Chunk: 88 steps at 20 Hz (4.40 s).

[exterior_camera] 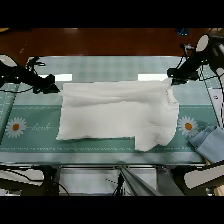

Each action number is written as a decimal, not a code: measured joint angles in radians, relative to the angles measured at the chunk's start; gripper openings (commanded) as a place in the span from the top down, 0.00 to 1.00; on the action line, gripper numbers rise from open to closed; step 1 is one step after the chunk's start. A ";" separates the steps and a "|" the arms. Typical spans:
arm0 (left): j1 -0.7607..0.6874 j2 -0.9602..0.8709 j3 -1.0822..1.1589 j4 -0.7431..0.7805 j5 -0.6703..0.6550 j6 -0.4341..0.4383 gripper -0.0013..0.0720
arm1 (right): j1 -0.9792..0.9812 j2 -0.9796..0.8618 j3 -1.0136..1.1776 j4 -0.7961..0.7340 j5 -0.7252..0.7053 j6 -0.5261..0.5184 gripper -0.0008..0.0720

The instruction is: Fold the shirts.

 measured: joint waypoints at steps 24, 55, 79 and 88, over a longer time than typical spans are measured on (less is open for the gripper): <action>0.354 0.369 -0.698 -0.047 -0.203 0.202 0.15 | -0.394 0.493 -0.671 0.294 -0.027 -0.385 0.28; 0.179 0.294 -0.836 -0.172 -0.015 0.230 0.95 | -0.465 0.606 -1.099 0.429 -0.145 -0.422 0.27; 0.140 0.296 -0.357 -0.513 0.085 0.279 0.95 | -0.304 0.524 -0.757 0.942 -0.620 -0.522 0.96; 0.110 0.140 -0.330 -0.539 0.244 0.274 0.95 | -0.213 0.362 -0.730 0.954 -0.899 -0.507 0.96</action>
